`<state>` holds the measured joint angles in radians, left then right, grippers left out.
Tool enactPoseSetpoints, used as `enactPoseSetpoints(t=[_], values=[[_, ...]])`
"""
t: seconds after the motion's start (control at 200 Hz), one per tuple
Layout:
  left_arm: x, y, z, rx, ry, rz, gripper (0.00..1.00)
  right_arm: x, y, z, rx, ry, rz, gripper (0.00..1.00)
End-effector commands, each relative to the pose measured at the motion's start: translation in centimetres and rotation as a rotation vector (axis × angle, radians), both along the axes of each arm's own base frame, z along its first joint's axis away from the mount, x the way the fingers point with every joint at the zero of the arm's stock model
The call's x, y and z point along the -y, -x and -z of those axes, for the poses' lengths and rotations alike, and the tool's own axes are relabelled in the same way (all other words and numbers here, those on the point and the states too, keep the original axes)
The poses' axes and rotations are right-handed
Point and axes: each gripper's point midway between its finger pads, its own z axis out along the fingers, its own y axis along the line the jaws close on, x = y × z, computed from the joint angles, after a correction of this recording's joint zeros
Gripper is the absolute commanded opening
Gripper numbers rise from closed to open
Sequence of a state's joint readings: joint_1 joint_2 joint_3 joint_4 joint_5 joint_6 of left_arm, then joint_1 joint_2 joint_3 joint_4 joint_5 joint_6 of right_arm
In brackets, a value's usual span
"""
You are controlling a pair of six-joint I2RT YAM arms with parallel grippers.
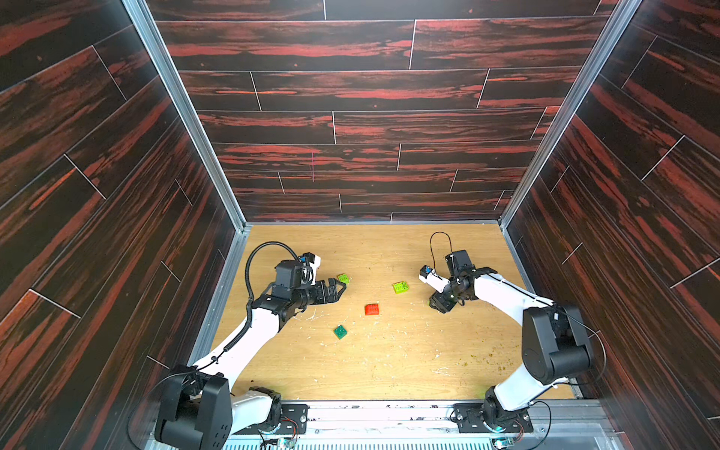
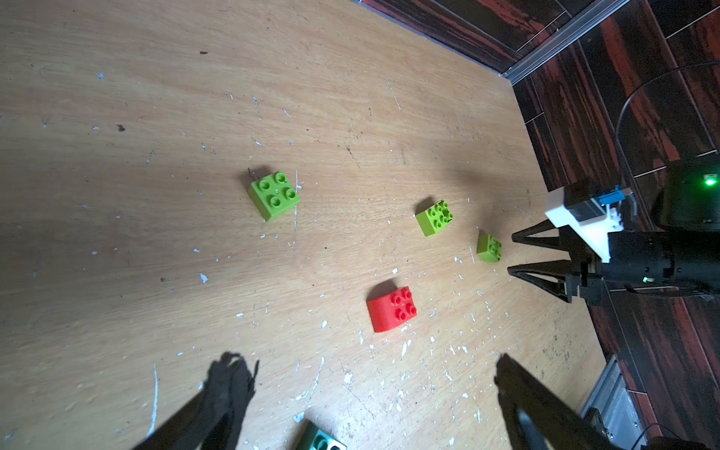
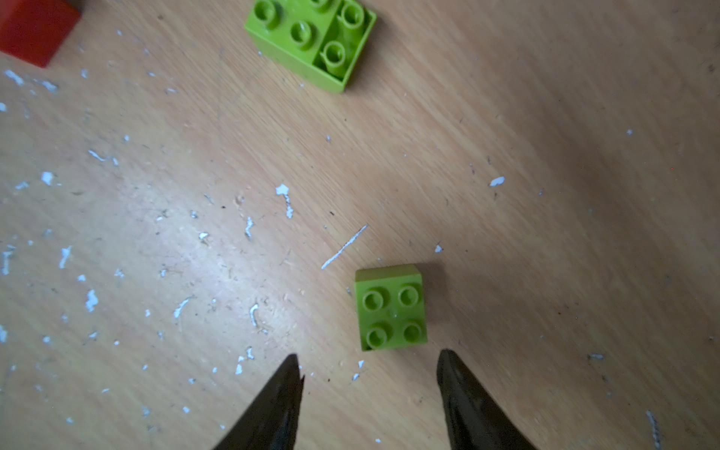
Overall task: Assemble the letter s with lego
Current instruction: Pick up the lego brick from the center of the board.
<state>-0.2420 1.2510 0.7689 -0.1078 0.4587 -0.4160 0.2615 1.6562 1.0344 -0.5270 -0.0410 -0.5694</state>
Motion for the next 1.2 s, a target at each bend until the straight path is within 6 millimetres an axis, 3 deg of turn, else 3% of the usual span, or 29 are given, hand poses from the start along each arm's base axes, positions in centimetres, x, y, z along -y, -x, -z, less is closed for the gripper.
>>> enactPoseSetpoints(t=[0.0,0.506,0.857,1.047,1.192], values=[[0.4,-0.4,-0.7,0.018,0.009,0.016,1.0,-0.1,-0.2,0.8,-0.038,-0.005,-0.007,0.57],[-0.3,-0.2,-0.1,0.009,-0.042,0.004,1.0,-0.1,-1.0,3.3,-0.088,0.022,-0.011,0.49],[-0.1,-0.4,-0.2,0.011,-0.031,0.005,1.0,-0.7,-1.5,3.6,-0.098,-0.003,-0.012,0.21],[-0.2,-0.4,-0.2,0.011,-0.037,0.0,1.0,-1.4,-1.2,1.5,-0.071,-0.017,-0.031,0.16],[-0.7,-0.4,-0.2,0.01,-0.061,-0.016,1.0,-4.3,0.1,-1.5,-0.024,-0.035,-0.134,0.16]])
